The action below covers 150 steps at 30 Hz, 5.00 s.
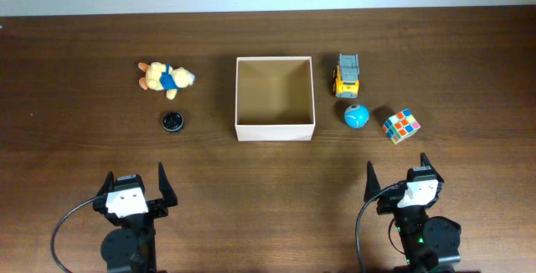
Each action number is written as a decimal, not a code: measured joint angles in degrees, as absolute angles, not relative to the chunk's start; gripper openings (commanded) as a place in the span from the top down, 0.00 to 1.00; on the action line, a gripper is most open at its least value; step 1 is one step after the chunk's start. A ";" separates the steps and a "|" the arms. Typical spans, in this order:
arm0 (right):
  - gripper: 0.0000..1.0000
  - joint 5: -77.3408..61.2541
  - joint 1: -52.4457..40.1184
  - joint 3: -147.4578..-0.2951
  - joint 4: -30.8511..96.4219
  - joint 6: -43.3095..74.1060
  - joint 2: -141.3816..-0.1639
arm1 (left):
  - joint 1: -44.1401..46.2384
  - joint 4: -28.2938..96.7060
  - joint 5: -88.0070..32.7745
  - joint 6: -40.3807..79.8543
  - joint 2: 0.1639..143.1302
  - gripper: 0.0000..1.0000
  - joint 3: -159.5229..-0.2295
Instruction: Pack container
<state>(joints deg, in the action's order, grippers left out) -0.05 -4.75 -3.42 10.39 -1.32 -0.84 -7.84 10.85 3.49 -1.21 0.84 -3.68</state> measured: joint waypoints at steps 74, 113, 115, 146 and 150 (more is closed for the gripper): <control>0.01 -0.01 -4.67 -89.76 65.56 5.50 -77.73 | -7.84 10.83 3.51 -1.21 0.99 0.01 -3.57; 0.01 3.16 7.01 -89.76 66.22 -12.86 -102.72 | -7.81 10.83 3.49 -1.21 0.99 0.01 -3.57; 0.01 3.16 7.01 -89.76 64.38 -14.72 -102.72 | -7.84 10.83 3.49 -1.21 0.99 0.01 -3.57; 0.01 -2.07 7.46 -88.92 60.60 -28.80 -115.13 | -7.84 10.83 3.49 -1.21 0.99 0.01 -3.57; 0.01 -2.55 9.02 -88.92 61.60 -27.79 -115.13 | -7.81 10.83 3.49 -1.21 0.99 0.01 -3.57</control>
<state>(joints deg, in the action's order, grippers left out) -2.55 9.02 -88.92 61.60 -27.79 -115.13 -7.81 10.83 3.49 -1.21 0.99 -3.57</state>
